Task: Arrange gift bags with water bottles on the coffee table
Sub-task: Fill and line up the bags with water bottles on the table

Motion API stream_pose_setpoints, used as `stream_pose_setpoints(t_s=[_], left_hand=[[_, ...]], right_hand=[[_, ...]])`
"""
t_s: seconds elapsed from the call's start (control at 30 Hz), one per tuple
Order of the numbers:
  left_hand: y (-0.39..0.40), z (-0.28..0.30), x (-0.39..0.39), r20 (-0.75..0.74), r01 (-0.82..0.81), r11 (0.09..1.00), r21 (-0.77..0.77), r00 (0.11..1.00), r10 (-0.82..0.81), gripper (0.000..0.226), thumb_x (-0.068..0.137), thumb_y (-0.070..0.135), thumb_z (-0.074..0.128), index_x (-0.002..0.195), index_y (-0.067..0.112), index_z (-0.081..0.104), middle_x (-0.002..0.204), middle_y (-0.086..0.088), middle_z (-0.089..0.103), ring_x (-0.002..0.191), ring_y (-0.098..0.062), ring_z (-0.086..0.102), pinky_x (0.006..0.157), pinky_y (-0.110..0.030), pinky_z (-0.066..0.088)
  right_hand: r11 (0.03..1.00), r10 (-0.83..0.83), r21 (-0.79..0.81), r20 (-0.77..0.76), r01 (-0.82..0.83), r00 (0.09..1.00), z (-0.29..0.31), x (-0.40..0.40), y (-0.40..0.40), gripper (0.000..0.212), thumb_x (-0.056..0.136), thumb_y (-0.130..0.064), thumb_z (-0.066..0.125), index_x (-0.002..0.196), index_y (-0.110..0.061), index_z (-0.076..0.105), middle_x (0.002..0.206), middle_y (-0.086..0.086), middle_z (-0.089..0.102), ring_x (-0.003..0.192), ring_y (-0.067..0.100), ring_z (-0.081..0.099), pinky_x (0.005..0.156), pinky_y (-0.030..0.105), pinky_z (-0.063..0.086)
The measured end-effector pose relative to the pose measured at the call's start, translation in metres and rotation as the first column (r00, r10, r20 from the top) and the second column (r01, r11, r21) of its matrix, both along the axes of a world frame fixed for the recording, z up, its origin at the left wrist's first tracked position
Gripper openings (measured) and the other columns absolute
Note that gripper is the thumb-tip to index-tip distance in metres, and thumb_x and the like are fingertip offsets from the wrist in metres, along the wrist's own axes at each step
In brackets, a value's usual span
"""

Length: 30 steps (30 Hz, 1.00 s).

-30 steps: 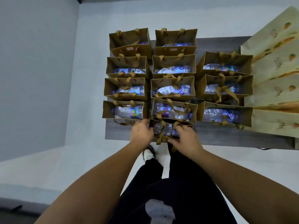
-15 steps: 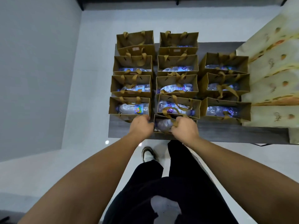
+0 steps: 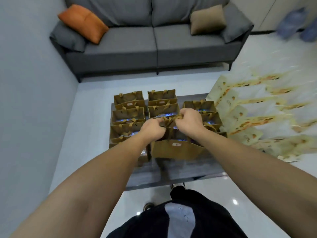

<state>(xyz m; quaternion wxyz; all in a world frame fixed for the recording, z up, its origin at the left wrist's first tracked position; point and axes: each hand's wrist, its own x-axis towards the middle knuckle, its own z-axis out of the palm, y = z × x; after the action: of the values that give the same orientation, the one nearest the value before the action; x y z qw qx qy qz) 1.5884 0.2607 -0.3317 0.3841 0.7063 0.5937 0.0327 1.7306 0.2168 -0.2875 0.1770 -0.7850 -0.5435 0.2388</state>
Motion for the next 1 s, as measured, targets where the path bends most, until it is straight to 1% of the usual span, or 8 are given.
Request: stream_pose_setpoints(t_s=[0.07, 0.17, 0.23, 0.33, 0.47, 0.67, 0.77, 1.0], left_hand=[[0.006, 0.021, 0.003, 0.014, 0.031, 0.996, 0.087, 0.999, -0.032, 0.041, 0.095, 0.021, 0.059, 0.135, 0.026, 0.06, 0.14, -0.002, 0.055, 0.126, -0.024, 0.052, 0.106, -0.037, 0.045], [0.018, 0.054, 0.002, 0.056, 0.01, 0.97, 0.244, 0.998, -0.024, 0.041, 0.095, 0.016, 0.06, 0.135, 0.025, 0.059, 0.141, -0.001, 0.049, 0.127, -0.022, 0.049, 0.102, -0.032, 0.043], [0.028, 0.081, 0.0, 0.103, -0.025, 0.953, 0.302, 0.995, -0.007, 0.037, 0.094, 0.013, 0.061, 0.13, 0.025, 0.06, 0.133, -0.002, 0.052, 0.116, -0.02, 0.054, 0.092, -0.028, 0.047], [0.037, 0.121, -0.002, 0.152, -0.053, 0.923, 0.381, 0.988, -0.006, 0.034, 0.095, 0.014, 0.063, 0.128, 0.024, 0.061, 0.128, -0.001, 0.052, 0.109, -0.018, 0.055, 0.089, -0.03, 0.052], [0.047, 0.163, -0.008, 0.172, -0.086, 0.872, 0.482, 0.985, 0.002, 0.034, 0.095, 0.016, 0.062, 0.127, 0.027, 0.06, 0.122, 0.002, 0.049, 0.104, -0.018, 0.054, 0.083, -0.029, 0.051], [0.055, 0.199, -0.018, 0.185, -0.126, 0.855, 0.504, 0.982, 0.036, 0.035, 0.094, 0.012, 0.059, 0.123, 0.031, 0.06, 0.116, 0.0, 0.057, 0.099, -0.019, 0.059, 0.085, -0.037, 0.059], [0.056, 0.212, -0.025, 0.18, -0.105, 0.857, 0.505, 0.984, 0.014, 0.037, 0.093, 0.006, 0.056, 0.123, 0.027, 0.06, 0.114, -0.001, 0.061, 0.098, -0.018, 0.061, 0.08, -0.034, 0.059], [0.057, 0.231, -0.043, 0.163, -0.084, 0.84, 0.536, 0.987, -0.005, 0.039, 0.093, 0.005, 0.055, 0.126, 0.023, 0.059, 0.115, -0.003, 0.062, 0.1, -0.019, 0.061, 0.081, -0.035, 0.059]], right_hand=[[0.997, -0.016, 0.078, -0.108, 0.024, 0.994, 0.027, 0.0, 0.007, 0.029, 0.088, -0.009, 0.06, 0.062, -0.017, 0.049, 0.063, 0.001, 0.051, 0.064, 0.019, 0.051, 0.051, 0.029, 0.034], [0.984, 0.002, 0.175, -0.188, 0.032, 0.982, 0.067, 0.001, 0.018, 0.015, 0.089, -0.007, 0.059, 0.074, -0.008, 0.061, 0.07, 0.007, 0.057, 0.072, 0.024, 0.059, 0.058, 0.034, 0.047], [0.969, 0.002, 0.243, -0.212, 0.051, 0.977, 0.093, 0.001, 0.027, 0.015, 0.09, -0.007, 0.06, 0.074, -0.007, 0.06, 0.069, 0.005, 0.054, 0.069, 0.023, 0.056, 0.057, 0.032, 0.044], [0.935, 0.01, 0.348, -0.217, 0.068, 0.976, 0.133, -0.002, 0.039, 0.022, 0.092, -0.01, 0.064, 0.071, -0.012, 0.057, 0.068, 0.005, 0.053, 0.064, 0.017, 0.051, 0.055, 0.027, 0.04], [0.887, 0.037, 0.457, -0.198, 0.059, 0.98, 0.18, -0.005, 0.052, 0.025, 0.089, -0.009, 0.064, 0.067, -0.015, 0.054, 0.065, 0.004, 0.052, 0.062, 0.017, 0.05, 0.056, 0.03, 0.044], [0.826, 0.075, 0.564, -0.148, 0.021, 0.986, 0.223, -0.008, 0.063, 0.012, 0.088, -0.009, 0.067, 0.077, -0.012, 0.065, 0.072, 0.009, 0.062, 0.07, 0.023, 0.063, 0.066, 0.039, 0.059], [0.817, 0.081, 0.577, -0.138, 0.014, 0.987, 0.231, -0.012, 0.067, 0.007, 0.089, -0.012, 0.068, 0.082, -0.012, 0.067, 0.079, 0.013, 0.067, 0.078, 0.028, 0.068, 0.072, 0.045, 0.062], [0.799, 0.081, 0.601, -0.135, 0.017, 0.988, 0.245, -0.025, 0.075, 0.009, 0.087, -0.011, 0.068, 0.079, -0.01, 0.067, 0.074, 0.012, 0.062, 0.068, 0.021, 0.059, 0.068, 0.043, 0.059]])
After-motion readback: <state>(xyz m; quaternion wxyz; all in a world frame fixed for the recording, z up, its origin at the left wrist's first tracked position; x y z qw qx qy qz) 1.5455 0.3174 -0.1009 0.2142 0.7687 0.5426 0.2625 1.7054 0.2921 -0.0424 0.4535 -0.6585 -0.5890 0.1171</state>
